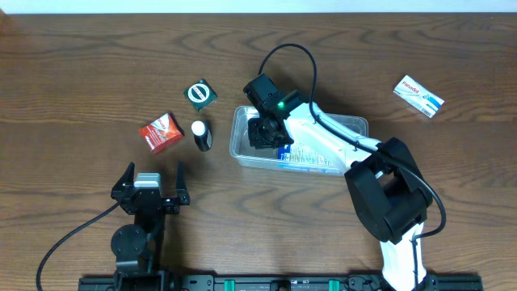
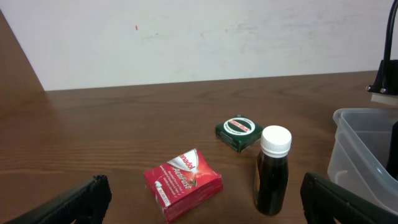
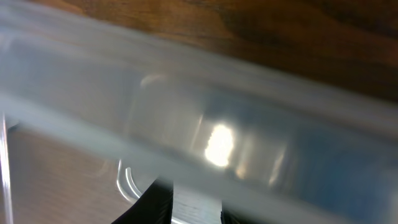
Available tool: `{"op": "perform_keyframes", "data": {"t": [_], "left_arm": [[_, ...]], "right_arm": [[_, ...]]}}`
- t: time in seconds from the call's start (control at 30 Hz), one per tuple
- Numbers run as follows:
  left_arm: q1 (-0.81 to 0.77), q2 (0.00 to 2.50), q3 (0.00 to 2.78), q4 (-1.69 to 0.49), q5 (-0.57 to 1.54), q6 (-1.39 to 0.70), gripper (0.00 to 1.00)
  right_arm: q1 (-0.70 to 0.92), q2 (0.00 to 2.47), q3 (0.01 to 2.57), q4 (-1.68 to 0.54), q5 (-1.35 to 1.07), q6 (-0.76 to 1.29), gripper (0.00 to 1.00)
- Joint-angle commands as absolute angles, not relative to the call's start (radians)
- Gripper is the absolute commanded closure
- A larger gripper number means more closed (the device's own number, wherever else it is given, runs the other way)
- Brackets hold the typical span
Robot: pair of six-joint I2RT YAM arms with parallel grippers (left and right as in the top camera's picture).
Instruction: Pack container
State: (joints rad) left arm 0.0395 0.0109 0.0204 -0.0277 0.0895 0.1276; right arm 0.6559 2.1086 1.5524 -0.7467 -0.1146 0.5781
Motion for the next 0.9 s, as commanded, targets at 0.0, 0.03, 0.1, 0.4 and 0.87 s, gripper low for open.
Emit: {"op": "perform_keyframes", "data": {"t": [0.0, 0.03, 0.1, 0.4, 0.87], "left_arm": [[0.045, 0.005, 0.004, -0.063, 0.097, 0.119, 0.02], [0.045, 0.005, 0.004, -0.064, 0.097, 0.119, 0.02], [0.045, 0.005, 0.004, -0.064, 0.097, 0.119, 0.02], [0.045, 0.005, 0.004, -0.064, 0.097, 0.119, 0.02], [0.045, 0.005, 0.004, -0.064, 0.097, 0.119, 0.02]], "right_arm": [[0.659, 2.128, 1.571, -0.756, -0.092, 0.592, 0.76], [0.659, 2.128, 1.571, -0.766, -0.078, 0.603, 0.76], [0.659, 2.128, 1.571, -0.793, -0.039, 0.617, 0.75], [0.660, 2.128, 1.571, -0.844, 0.036, 0.670, 0.74], [0.662, 2.128, 1.571, -0.846, 0.052, 0.684, 0.59]]}}
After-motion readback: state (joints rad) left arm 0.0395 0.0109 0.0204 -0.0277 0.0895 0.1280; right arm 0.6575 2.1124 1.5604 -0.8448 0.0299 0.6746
